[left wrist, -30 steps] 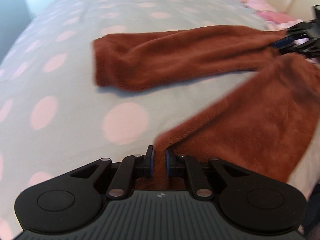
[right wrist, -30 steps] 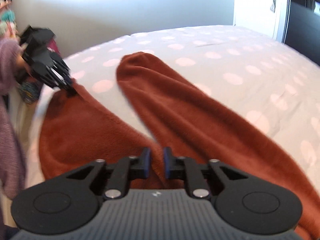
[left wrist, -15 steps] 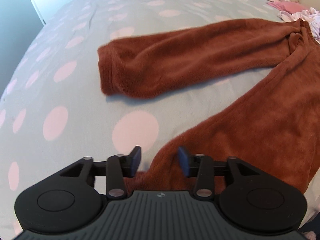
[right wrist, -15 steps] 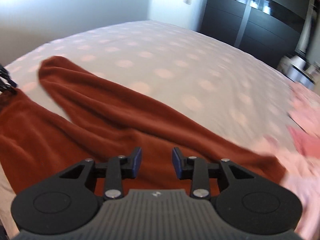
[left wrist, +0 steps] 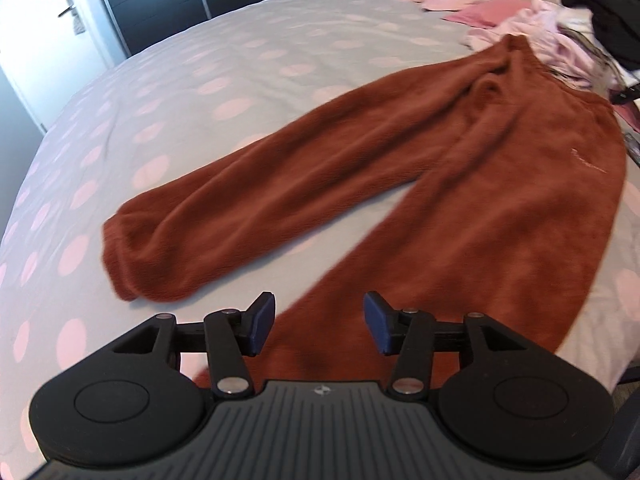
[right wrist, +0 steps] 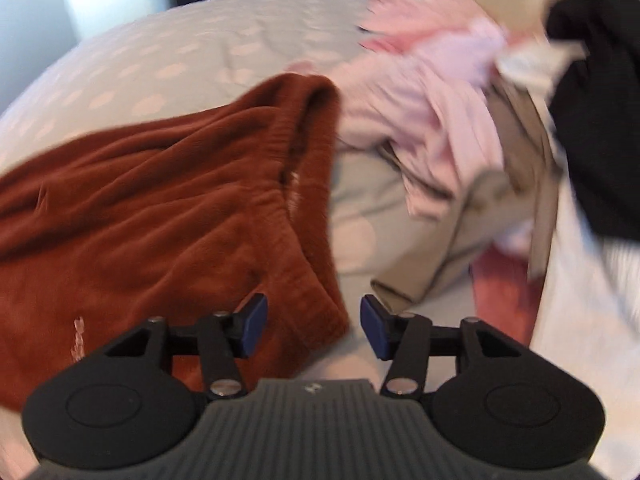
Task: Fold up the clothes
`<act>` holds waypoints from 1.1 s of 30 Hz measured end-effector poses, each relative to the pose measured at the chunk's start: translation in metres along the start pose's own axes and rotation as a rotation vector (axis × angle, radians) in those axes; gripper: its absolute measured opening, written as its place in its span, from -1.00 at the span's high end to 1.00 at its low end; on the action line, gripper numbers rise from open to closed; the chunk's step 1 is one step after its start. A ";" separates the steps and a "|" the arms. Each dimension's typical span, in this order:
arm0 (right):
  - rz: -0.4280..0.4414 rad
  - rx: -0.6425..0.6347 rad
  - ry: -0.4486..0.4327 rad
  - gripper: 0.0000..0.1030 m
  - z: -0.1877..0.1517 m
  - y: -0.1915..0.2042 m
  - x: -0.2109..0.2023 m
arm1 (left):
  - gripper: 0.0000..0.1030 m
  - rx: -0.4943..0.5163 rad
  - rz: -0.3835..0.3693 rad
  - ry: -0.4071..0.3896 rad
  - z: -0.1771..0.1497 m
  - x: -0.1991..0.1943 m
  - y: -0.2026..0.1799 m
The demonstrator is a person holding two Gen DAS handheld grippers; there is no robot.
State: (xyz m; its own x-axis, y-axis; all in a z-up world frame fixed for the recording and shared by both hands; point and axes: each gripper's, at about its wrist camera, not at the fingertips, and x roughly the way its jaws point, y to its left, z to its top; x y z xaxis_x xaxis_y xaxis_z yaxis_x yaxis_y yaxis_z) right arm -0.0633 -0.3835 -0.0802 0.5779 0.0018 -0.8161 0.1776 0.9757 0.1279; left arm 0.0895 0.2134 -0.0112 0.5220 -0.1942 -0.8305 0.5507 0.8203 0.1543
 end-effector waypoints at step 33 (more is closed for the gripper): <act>-0.079 0.291 0.114 0.42 -0.020 -0.051 -0.013 | 0.00 0.162 -0.131 0.034 -0.018 0.007 -0.074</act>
State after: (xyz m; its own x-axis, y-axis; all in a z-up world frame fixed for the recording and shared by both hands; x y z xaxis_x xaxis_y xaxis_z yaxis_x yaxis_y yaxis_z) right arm -0.0960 -0.4289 -0.0878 0.4633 -0.0310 -0.8856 0.4485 0.8701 0.2042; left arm 0.0407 0.1608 -0.0382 0.4183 -0.2726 -0.8664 0.7115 0.6913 0.1261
